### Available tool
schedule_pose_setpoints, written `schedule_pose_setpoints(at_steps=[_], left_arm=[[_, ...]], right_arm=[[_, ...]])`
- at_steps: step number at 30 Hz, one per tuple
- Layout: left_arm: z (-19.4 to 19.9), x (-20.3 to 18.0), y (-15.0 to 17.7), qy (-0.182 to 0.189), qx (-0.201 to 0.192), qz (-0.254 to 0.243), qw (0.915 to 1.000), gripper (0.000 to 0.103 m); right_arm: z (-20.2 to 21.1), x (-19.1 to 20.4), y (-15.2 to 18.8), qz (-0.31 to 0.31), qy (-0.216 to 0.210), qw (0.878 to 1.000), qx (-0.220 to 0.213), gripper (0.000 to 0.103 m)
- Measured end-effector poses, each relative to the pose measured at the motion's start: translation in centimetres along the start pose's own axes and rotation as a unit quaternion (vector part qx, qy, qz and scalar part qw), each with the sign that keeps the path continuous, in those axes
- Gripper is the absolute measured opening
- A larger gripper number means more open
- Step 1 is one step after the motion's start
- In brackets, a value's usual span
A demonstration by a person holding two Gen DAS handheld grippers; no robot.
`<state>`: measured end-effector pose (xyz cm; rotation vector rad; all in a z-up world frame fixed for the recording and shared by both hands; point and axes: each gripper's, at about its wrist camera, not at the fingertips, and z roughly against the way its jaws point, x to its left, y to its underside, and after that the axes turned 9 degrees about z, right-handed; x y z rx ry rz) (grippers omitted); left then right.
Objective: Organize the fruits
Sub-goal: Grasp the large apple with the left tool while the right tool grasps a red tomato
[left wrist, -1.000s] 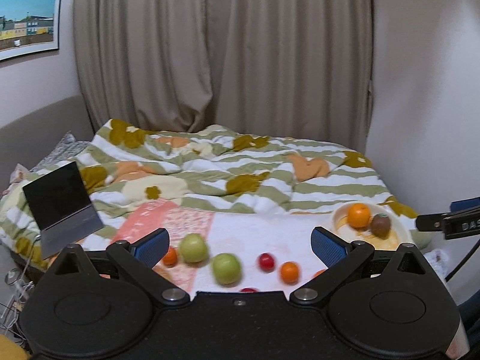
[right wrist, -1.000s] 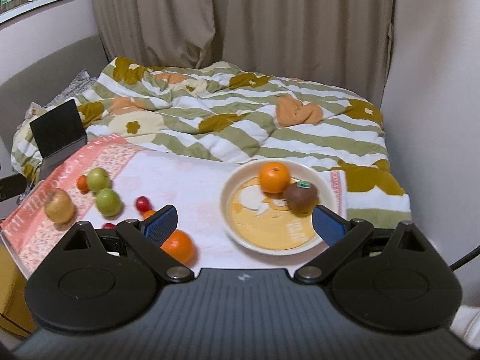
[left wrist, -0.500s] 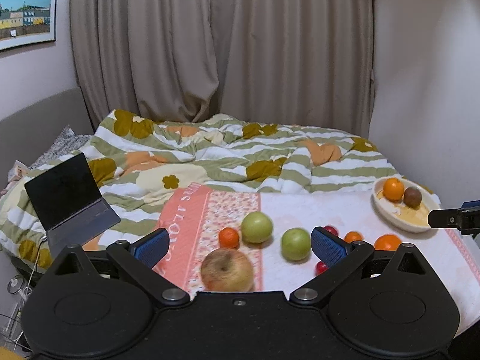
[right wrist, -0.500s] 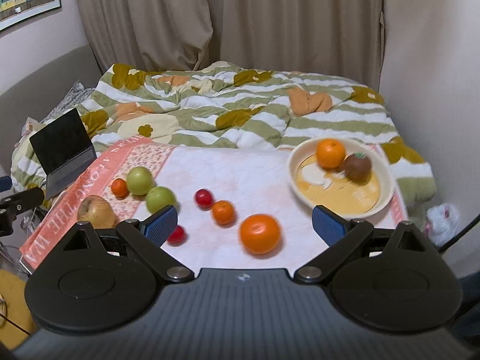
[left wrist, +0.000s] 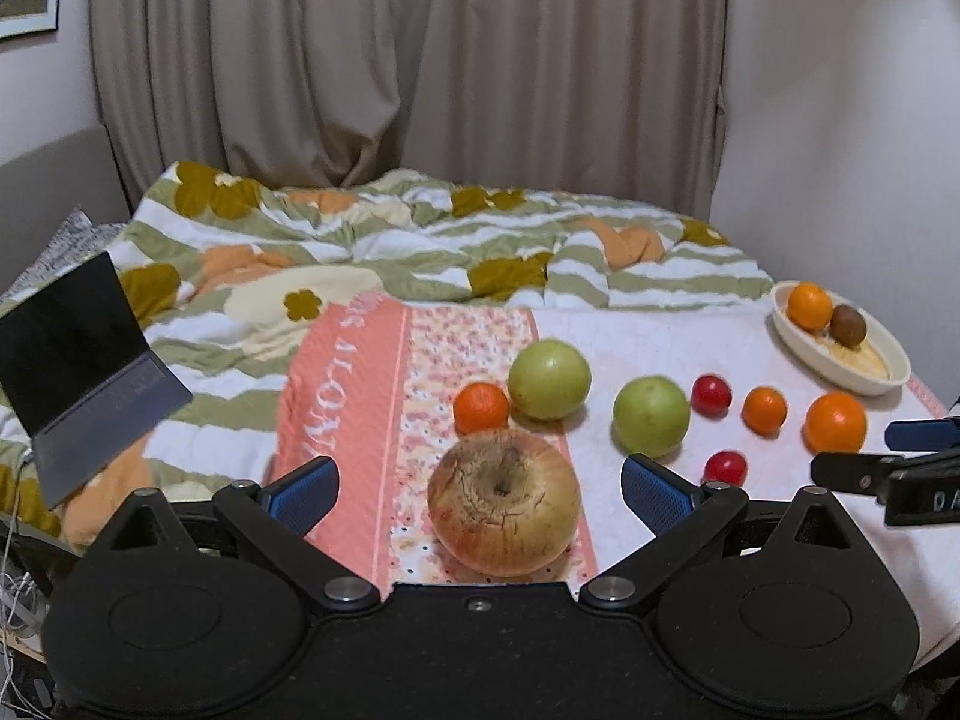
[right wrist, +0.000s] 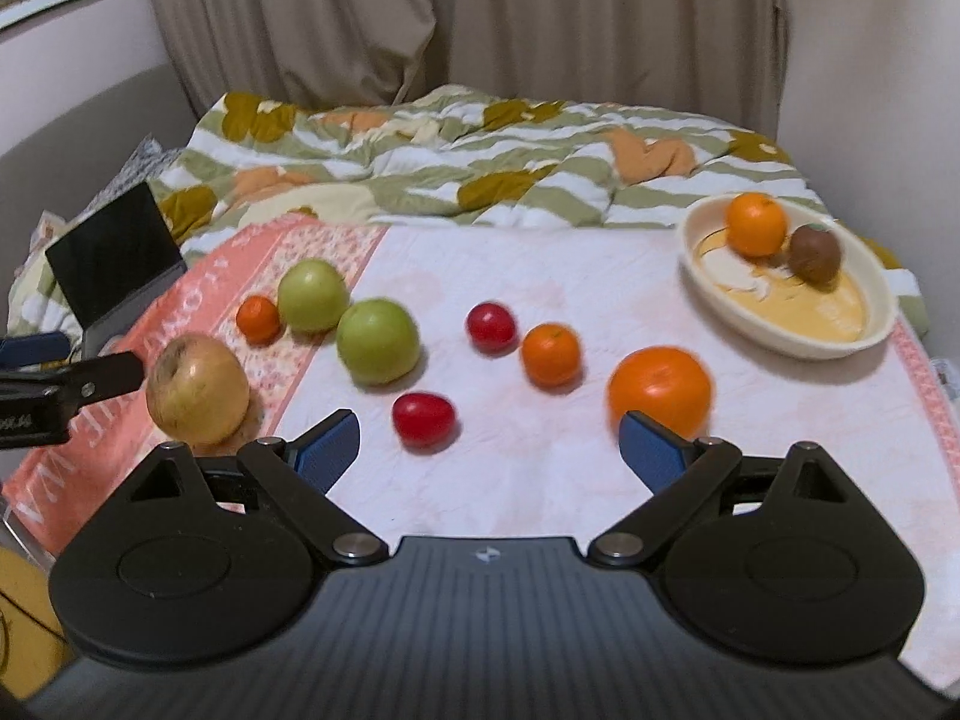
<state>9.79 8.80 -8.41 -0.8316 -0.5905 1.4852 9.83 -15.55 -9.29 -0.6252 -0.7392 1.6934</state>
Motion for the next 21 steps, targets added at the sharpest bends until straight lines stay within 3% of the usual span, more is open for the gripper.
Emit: schedule_pose_setpoints(at_steps=[10, 13, 16, 21], left_arm=[[-4.4, -0.5, 0.6, 0.004, 0.049, 0.009, 0.9987, 0.094], [-5.2, -0.7, 0.6, 0.0, 0.058, 0.008, 0.9983, 0.091], [-5.8, -0.7, 0.6, -0.002, 0.071, 0.011, 0.9974, 0.08], [-5.8, -0.7, 0.7, 0.0, 0.072, 0.01, 0.9974, 0.079]], right_arm=[[-4.4, 1.6, 0.8, 0.028, -0.017, 0.999, 0.021, 0.102], [-5.1, 1.8, 0.6, 0.031, -0.025, 0.999, 0.024, 0.098], [-5.7, 2.0, 0.4, 0.039, -0.027, 0.998, 0.028, 0.093], [-6.7, 2.2, 0.1, 0.046, -0.033, 0.998, 0.037, 0.082]])
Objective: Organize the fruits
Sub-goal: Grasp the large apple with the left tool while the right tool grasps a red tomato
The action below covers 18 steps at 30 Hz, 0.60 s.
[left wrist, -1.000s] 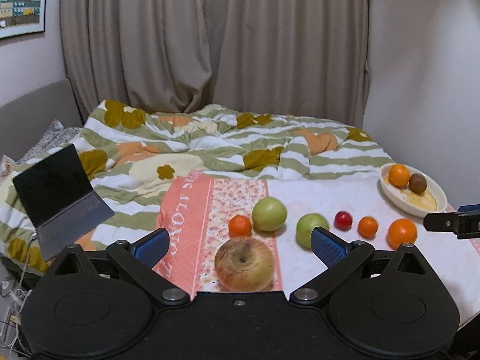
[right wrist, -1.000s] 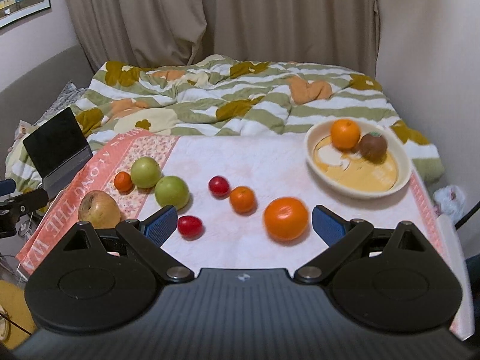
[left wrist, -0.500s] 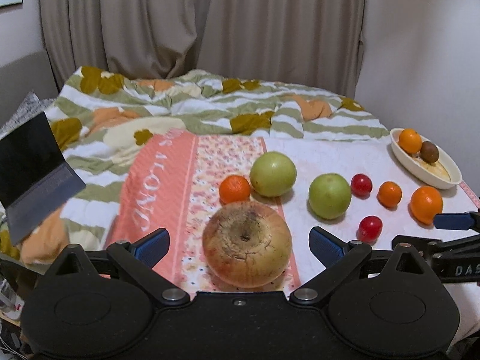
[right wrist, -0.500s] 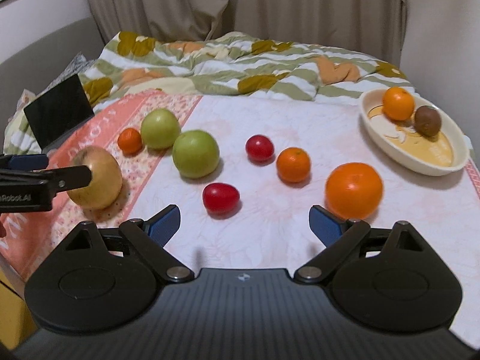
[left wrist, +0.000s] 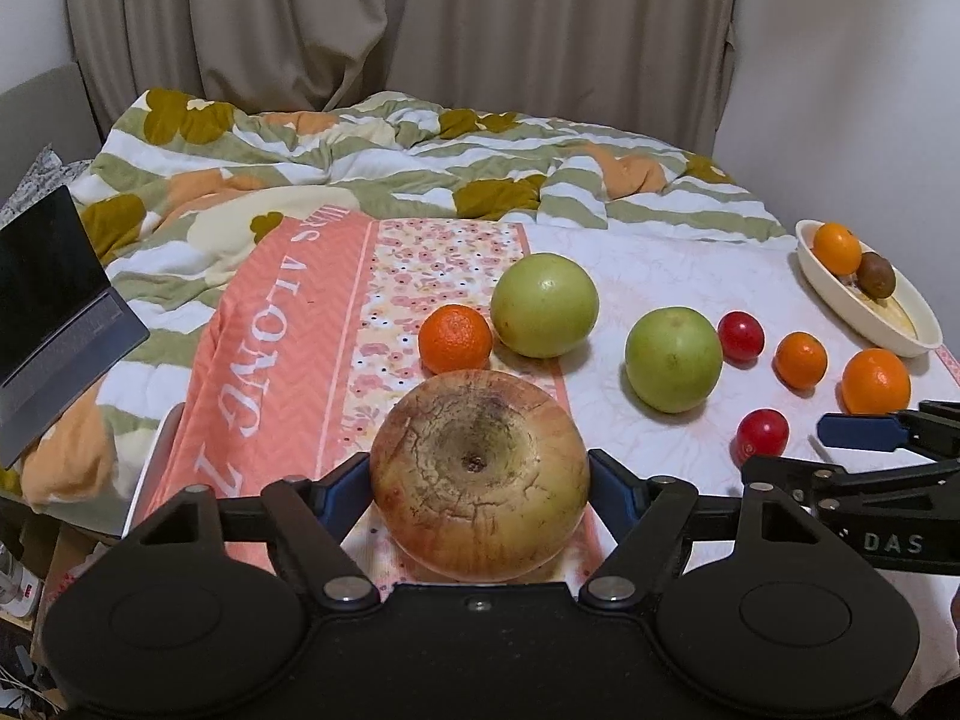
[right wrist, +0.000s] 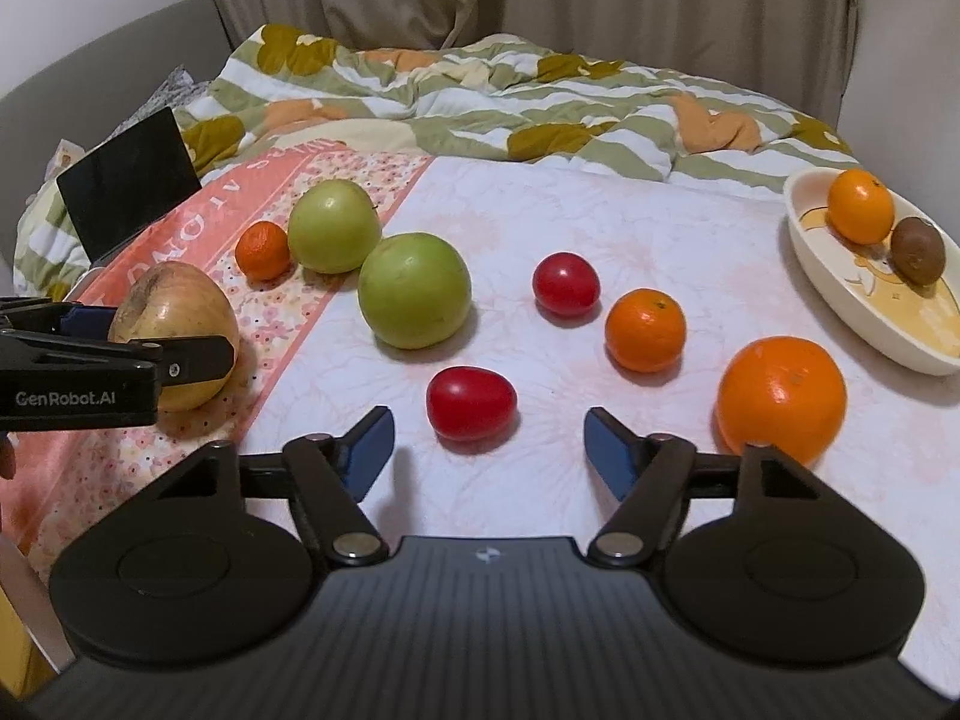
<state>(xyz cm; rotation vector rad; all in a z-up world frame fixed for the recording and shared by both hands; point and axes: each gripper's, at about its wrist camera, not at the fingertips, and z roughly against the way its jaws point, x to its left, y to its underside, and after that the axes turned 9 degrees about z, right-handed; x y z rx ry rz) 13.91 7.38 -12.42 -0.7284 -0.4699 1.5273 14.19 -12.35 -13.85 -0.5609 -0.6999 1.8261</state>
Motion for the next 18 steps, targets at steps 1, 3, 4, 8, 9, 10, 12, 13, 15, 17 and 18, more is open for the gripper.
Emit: schedule_pose_setpoints(at_steps=[1, 3, 4, 8, 9, 10, 12, 13, 15, 17, 18], left_arm=[[0.0, 0.0, 0.0, 0.0, 0.0, 0.002, 1.0, 0.079], [0.1, 0.0, 0.1, 0.002, 0.0, 0.004, 1.0, 0.079], [0.1, 0.0, 0.1, 0.002, 0.0, 0.005, 1.0, 0.079], [0.4, 0.3, 0.2, -0.001, 0.001, 0.003, 1.0, 0.079], [0.5, 0.4, 0.2, -0.002, 0.002, 0.003, 1.0, 0.079], [0.6, 0.6, 0.3, -0.003, 0.002, 0.003, 1.0, 0.079], [0.8, 0.9, 0.4, -0.004, 0.002, 0.005, 1.0, 0.079], [0.9, 1.0, 0.4, -0.004, 0.002, 0.006, 1.0, 0.079], [1.1, 1.2, 0.5, -0.003, 0.002, 0.007, 1.0, 0.079], [1.3, 1.4, 0.6, -0.002, 0.003, 0.006, 1.0, 0.078], [1.4, 1.3, 0.7, -0.002, 0.003, 0.006, 1.0, 0.078]], right_arm=[[-0.2, 0.1, 0.0, 0.002, -0.001, 1.0, 0.001, 0.08], [-0.4, 0.2, -0.2, 0.004, -0.002, 1.0, 0.003, 0.077], [-0.6, 0.2, -0.2, 0.005, -0.003, 1.0, 0.004, 0.075], [-1.2, 0.3, -0.4, 0.007, -0.004, 1.0, 0.005, 0.067], [-1.3, 0.3, -0.5, 0.008, -0.005, 1.0, 0.005, 0.066], [-1.4, 0.3, -0.5, 0.009, -0.004, 1.0, 0.006, 0.063], [-1.5, 0.4, -0.5, 0.01, -0.004, 1.0, 0.006, 0.051], [-1.6, 0.4, -0.6, 0.011, -0.005, 1.0, 0.006, 0.051], [-1.6, 0.4, -0.6, 0.01, -0.005, 1.0, 0.005, 0.051], [-1.5, 0.4, -0.7, 0.01, -0.006, 1.0, 0.004, 0.05], [-1.4, 0.5, -0.7, 0.011, -0.006, 1.0, 0.003, 0.05]])
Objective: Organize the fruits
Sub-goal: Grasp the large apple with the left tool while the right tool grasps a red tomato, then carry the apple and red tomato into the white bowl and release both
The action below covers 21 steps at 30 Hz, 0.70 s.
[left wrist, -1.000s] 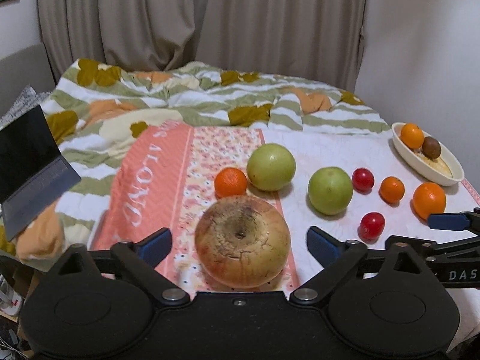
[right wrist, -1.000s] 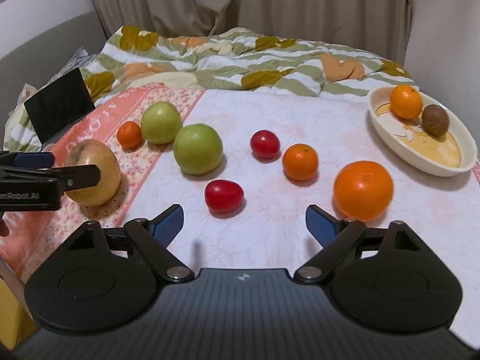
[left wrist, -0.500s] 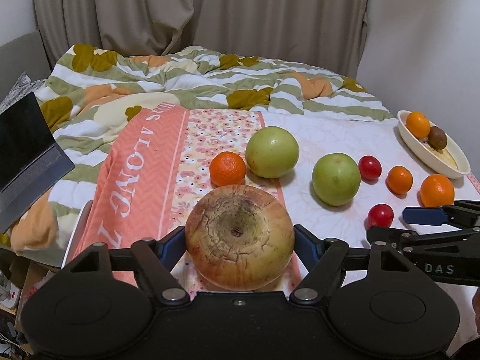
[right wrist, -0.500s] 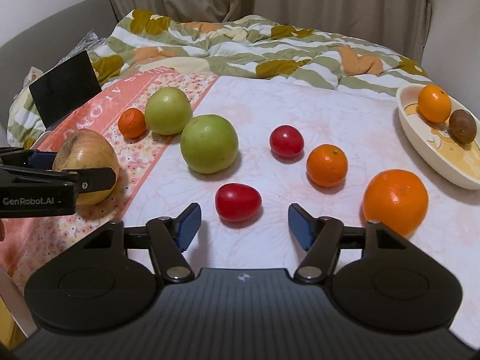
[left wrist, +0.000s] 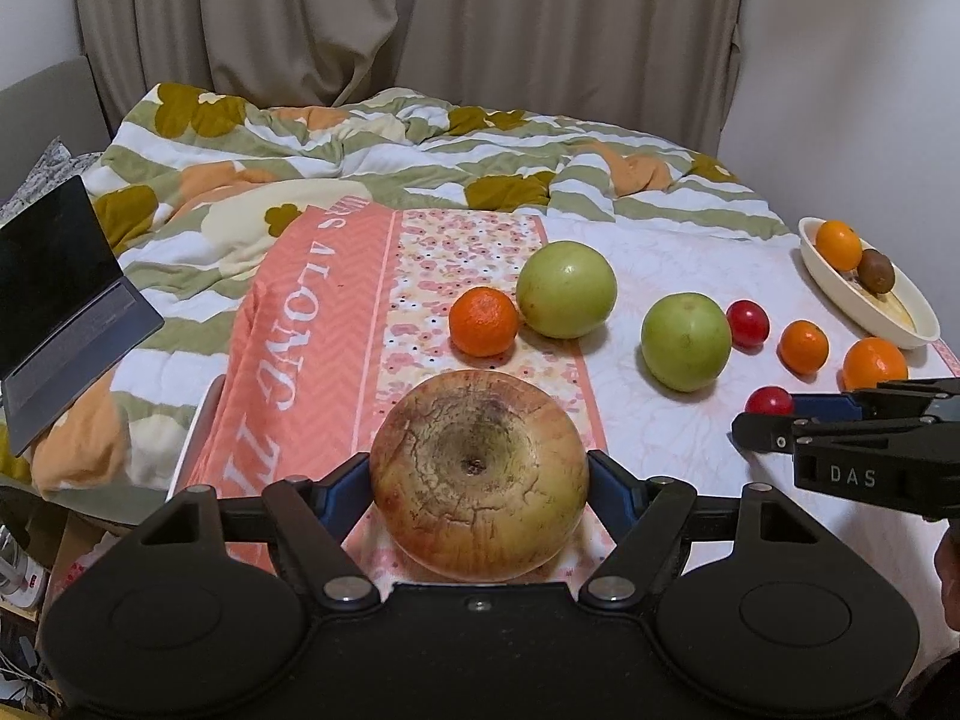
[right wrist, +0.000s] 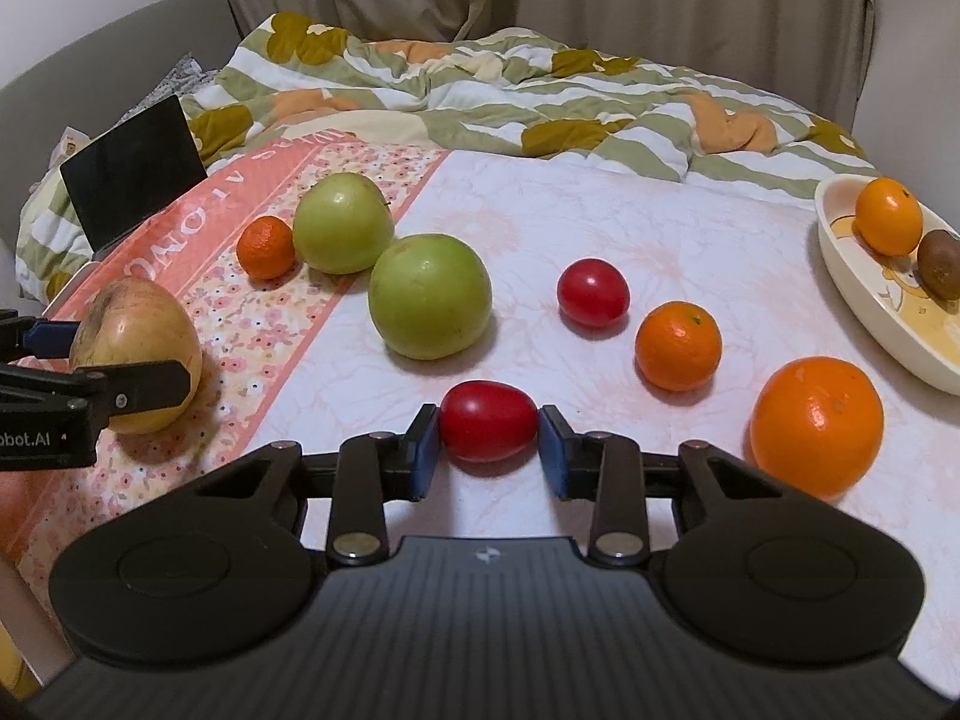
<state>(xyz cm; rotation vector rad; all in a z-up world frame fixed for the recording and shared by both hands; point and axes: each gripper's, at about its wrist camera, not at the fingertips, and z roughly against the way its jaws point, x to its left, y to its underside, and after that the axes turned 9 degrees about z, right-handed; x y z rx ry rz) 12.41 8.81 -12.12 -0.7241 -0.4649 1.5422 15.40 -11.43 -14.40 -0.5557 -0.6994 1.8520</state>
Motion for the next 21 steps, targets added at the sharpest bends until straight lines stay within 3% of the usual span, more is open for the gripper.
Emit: schedule_pose_setpoints(at_steps=[10, 21], left_arm=[[2.7, -0.3, -0.1, 0.009, -0.017, 0.003, 0.9998, 0.078], [7.6, -2.7, -1.3, 0.032, -0.044, -0.009, 0.9985, 0.078]], right_arm=[[2.5, 0.3, -0.7, 0.003, 0.002, 1.0, -0.015, 0.05], [8.8, -0.9, -1.5, -0.016, 0.02, 0.999, -0.032, 0.05]])
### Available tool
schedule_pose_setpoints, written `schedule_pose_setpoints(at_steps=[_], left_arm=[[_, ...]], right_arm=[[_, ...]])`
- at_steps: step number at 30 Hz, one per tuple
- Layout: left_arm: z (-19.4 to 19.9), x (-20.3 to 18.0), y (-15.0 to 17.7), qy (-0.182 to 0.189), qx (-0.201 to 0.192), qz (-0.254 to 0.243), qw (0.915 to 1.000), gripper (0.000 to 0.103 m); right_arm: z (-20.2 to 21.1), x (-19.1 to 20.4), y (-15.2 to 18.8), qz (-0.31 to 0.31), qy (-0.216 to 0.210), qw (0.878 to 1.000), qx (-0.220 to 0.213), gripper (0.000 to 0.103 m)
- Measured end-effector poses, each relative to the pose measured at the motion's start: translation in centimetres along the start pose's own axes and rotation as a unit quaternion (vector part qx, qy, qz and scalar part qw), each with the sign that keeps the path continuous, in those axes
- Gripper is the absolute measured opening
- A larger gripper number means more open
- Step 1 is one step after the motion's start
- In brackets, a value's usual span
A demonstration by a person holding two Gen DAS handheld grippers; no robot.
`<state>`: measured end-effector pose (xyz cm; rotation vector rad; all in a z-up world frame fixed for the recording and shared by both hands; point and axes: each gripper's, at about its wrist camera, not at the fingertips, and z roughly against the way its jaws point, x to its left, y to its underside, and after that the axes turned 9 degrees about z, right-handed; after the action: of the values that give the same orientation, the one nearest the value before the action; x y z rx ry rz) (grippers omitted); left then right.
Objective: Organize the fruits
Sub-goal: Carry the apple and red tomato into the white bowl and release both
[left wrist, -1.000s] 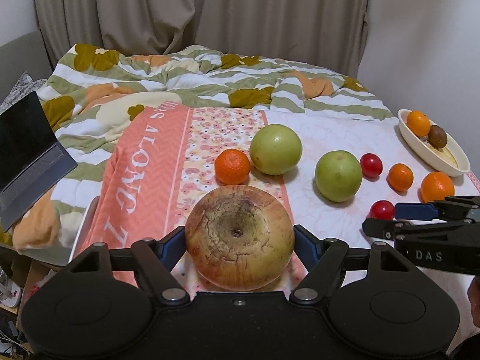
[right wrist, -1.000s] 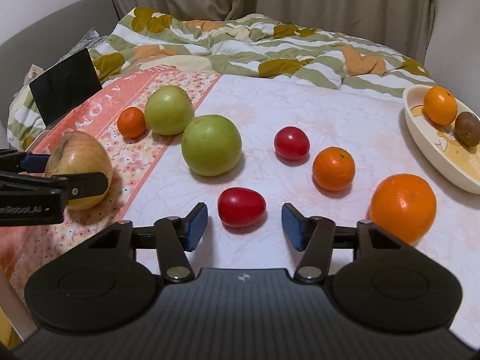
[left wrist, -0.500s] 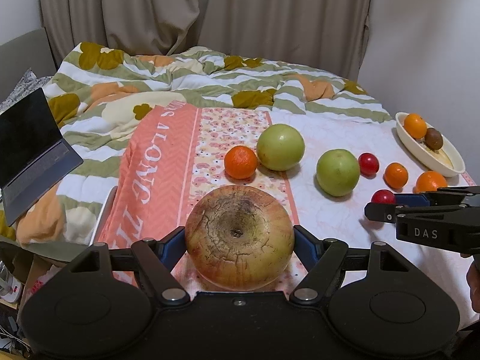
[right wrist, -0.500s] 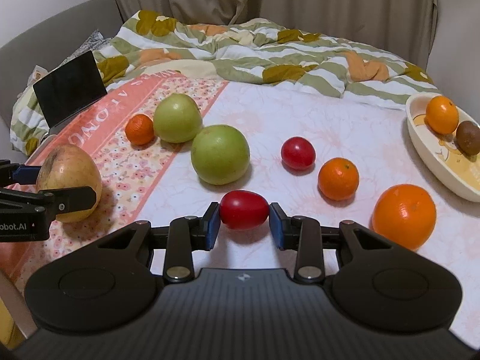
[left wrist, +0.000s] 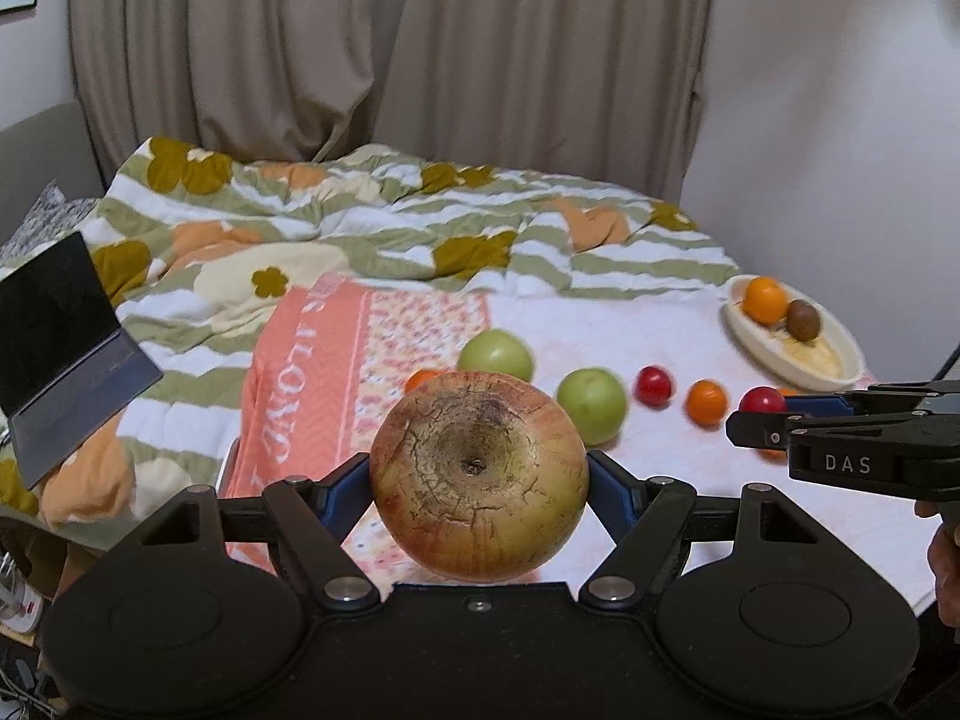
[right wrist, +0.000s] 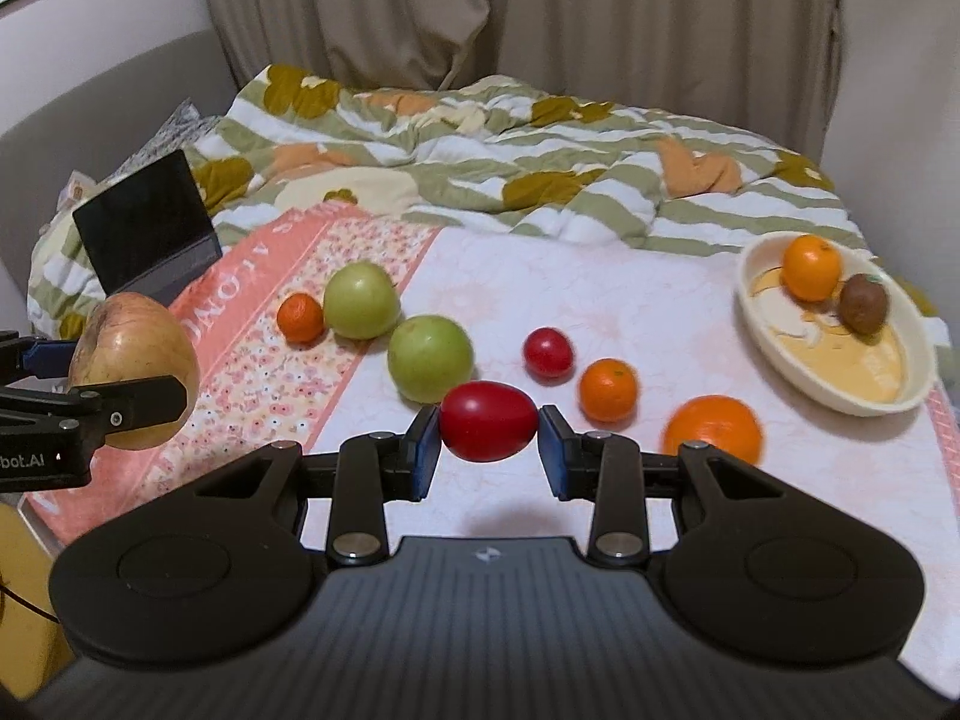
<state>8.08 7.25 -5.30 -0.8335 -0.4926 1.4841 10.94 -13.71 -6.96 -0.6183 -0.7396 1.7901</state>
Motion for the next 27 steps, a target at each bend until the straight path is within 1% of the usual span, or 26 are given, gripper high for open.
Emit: schedule_pose_setpoints(at_steps=[8, 15, 21, 27], left_arm=[[2.3, -4.5, -1.2, 0.02, -0.023, -0.01, 0.9995, 0.078], [3.1, -9.8, -1.7, 0.018, -0.04, 0.008, 0.999, 0.078], [2.5, -14.7, -2.1, 0.013, -0.05, 0.023, 0.9984, 0.078], [0.2, -19.5, -2.8, 0.011, -0.057, 0.031, 0.9978, 0.078]], right_arm=[[4.7, -4.1, 0.0, -0.013, 0.018, 1.0, -0.004, 0.05], [7.3, -9.5, 0.7, -0.014, 0.014, 1.0, -0.011, 0.05], [8.6, -14.8, 0.9, -0.001, 0.005, 1.0, -0.02, 0.05], [8.6, -20.6, 0.6, 0.005, 0.0, 1.0, -0.03, 0.05]])
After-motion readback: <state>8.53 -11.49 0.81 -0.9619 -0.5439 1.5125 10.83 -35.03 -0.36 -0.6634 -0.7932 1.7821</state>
